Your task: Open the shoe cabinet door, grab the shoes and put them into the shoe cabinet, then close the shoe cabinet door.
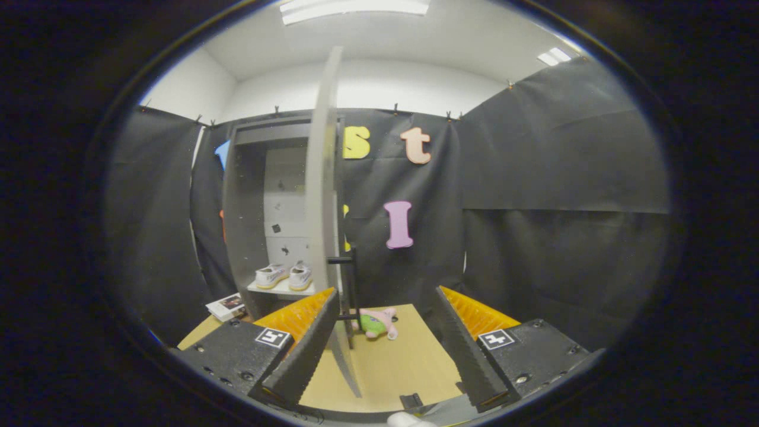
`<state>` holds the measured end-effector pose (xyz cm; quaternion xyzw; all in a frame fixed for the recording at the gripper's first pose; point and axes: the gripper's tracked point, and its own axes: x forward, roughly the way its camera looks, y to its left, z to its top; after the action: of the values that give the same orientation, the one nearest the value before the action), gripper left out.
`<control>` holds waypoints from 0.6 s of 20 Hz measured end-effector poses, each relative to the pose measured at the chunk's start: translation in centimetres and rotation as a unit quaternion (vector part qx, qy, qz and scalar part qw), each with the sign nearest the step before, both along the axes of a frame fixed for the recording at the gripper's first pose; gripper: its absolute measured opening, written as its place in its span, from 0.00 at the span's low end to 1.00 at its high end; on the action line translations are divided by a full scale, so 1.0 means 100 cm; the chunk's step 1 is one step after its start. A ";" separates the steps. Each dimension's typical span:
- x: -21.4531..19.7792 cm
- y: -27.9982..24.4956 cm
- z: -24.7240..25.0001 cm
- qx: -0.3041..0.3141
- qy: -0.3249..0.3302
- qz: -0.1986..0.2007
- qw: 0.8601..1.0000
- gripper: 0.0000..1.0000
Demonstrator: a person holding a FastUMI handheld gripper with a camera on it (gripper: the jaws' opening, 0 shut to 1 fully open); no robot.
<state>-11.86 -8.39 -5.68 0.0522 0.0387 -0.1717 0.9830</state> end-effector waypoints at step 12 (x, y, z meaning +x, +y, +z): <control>0.103 -0.026 -0.004 0.012 0.006 0.144 0.989 0.99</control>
<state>-1.51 -10.97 -6.12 0.0570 0.0534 -0.0282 0.9965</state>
